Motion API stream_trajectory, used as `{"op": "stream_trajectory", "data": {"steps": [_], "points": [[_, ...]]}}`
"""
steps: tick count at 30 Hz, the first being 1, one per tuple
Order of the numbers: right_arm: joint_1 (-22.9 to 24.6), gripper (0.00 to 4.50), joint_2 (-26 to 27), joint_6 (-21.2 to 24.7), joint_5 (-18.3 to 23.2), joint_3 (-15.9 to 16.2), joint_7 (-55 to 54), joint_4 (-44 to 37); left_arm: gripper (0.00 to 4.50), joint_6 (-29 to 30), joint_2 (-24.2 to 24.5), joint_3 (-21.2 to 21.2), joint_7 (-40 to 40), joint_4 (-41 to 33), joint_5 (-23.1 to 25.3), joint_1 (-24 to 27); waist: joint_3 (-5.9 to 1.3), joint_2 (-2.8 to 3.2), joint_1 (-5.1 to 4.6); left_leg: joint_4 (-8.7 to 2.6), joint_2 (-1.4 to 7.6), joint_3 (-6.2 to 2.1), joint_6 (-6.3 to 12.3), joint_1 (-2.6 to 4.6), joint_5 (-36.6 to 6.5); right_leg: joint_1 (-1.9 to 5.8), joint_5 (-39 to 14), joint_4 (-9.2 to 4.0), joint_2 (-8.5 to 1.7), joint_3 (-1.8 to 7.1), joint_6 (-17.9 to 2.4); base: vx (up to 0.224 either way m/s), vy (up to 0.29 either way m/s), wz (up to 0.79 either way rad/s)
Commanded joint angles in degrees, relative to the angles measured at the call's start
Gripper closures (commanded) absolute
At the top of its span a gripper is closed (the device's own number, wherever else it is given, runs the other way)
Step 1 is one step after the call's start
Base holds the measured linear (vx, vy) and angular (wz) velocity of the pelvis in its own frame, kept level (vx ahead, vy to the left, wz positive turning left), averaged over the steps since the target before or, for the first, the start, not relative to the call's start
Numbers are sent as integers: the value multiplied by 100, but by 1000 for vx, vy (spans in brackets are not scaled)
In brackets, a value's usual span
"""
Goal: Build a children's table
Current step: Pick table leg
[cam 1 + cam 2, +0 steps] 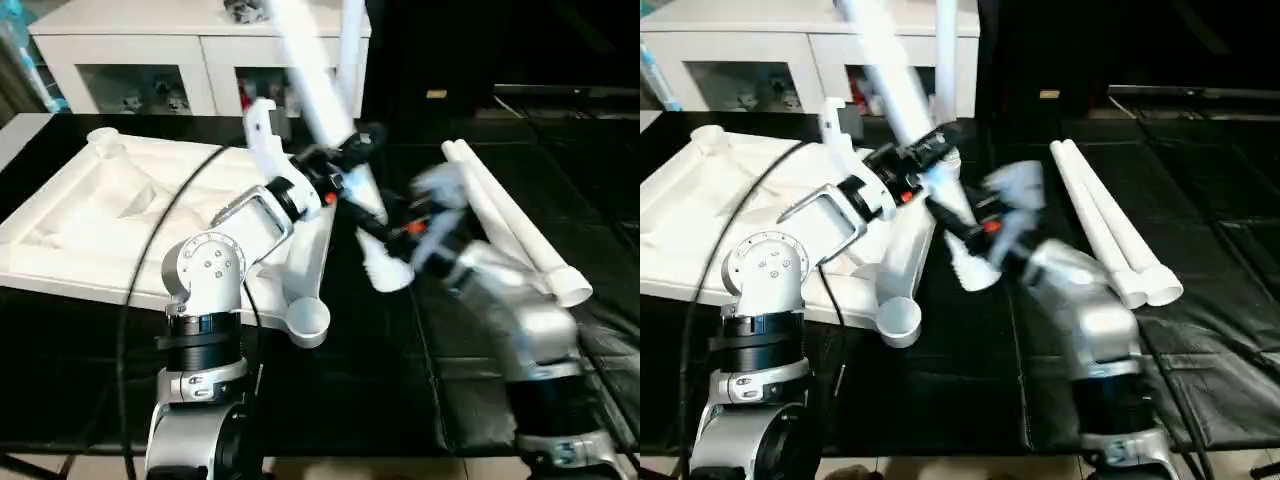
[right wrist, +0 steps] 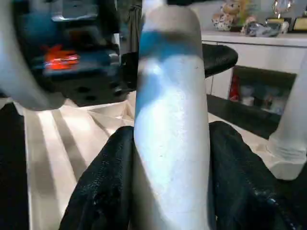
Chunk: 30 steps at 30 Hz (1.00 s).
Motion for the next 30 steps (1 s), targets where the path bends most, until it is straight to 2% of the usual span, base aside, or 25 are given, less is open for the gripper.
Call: {"op": "stream_trajectory", "data": {"steps": [1,5,8,9,13,14,15,19,20,21,22,23,26,28,30], "points": [[-81,266,33,-196,-144,20,-137,-13,126,-155,-357,68,236,89,146,-164,-458,-93,2,-308,149,-42,348,41,-374,372,-603,-394,-402,267,-942,0,0,0],[-100,266,50,-390,-305,126,-216,88,155,-355,-341,-51,412,105,339,-125,-465,-78,7,-306,162,-46,358,52,-339,368,-479,-379,-400,269,-974,0,0,0],[-101,266,66,-489,-392,156,-275,137,175,-453,-407,-47,629,81,264,-144,-462,-87,0,-306,156,-43,353,43,-379,374,-409,-370,-402,271,-1038,0,0,0],[-125,266,75,-525,-438,164,-309,180,194,-489,-448,-17,687,90,193,-178,-466,-100,-4,-302,154,-40,360,41,-376,382,-398,-367,-403,272,-1045,0,0,0],[-163,266,72,-595,-525,200,-336,245,217,-529,-517,9,687,91,96,-214,-461,-89,1,-299,150,-36,354,43,-398,377,-493,-374,-403,273,-1032,0,0,0],[-171,266,70,-601,-544,214,-344,256,228,-534,-523,7,688,90,104,-213,-462,-78,-7,-297,154,-38,355,50,-404,369,-477,-375,-395,272,-1028,0,0,0],[-187,266,72,-596,-559,228,-355,267,239,-536,-532,24,718,95,97,-220,-465,-36,-3,-295,155,-46,348,52,-397,368,-457,-365,-396,270,-1035,0,0,0],[-210,266,91,-616,-632,267,-411,295,265,-609,-514,29,831,122,29,-226,-469,-26,-14,-295,158,-50,328,52,-435,373,-332,-367,-389,268,-1073,0,0,0],[-211,266,153,-512,-437,216,-296,334,265,-649,-481,24,851,153,39,-243,-475,-6,-15,-295,155,-53,334,59,-468,378,-310,-359,-391,267,-1096,0,0,0],[-204,210,177,-418,-332,191,-238,342,269,-683,-450,16,867,182,45,-260,-474,-11,-16,-296,161,-55,335,59,-479,377,-300,-365,-392,267,-1100,0,0,0],[-206,210,173,-391,-331,193,-238,349,269,-707,-420,14,870,211,47,-281,-473,-22,-20,-300,160,-57,340,58,-498,385,-286,-363,-389,264,-1112,0,0,0],[-174,196,171,-284,-259,202,-175,285,269,-755,-319,-1,832,271,47,-335,-475,6,-15,-295,157,-58,336,59,-496,382,-277,-360,-388,263,-1118,0,0,0],[-157,180,173,-230,-256,193,-180,259,270,-786,-224,-28,790,304,79,-372,-472,-10,-14,-304,161,-59,307,63,-523,383,-281,-365,-386,264,-1115,0,0,0],[-157,158,201,-213,-243,93,-283,277,270,-830,-44,-83,694,352,170,-423,-474,-9,-13,-304,161,-58,284,74,-551,375,-330,-371,-394,266,-1109,0,0,0],[-177,144,241,63,-91,-88,-410,269,270,-874,146,-62,610,450,207,-489,-474,-9,-11,-310,158,-63,285,80,-552,380,-377,-371,-395,265,-1094,0,0,0]]}}
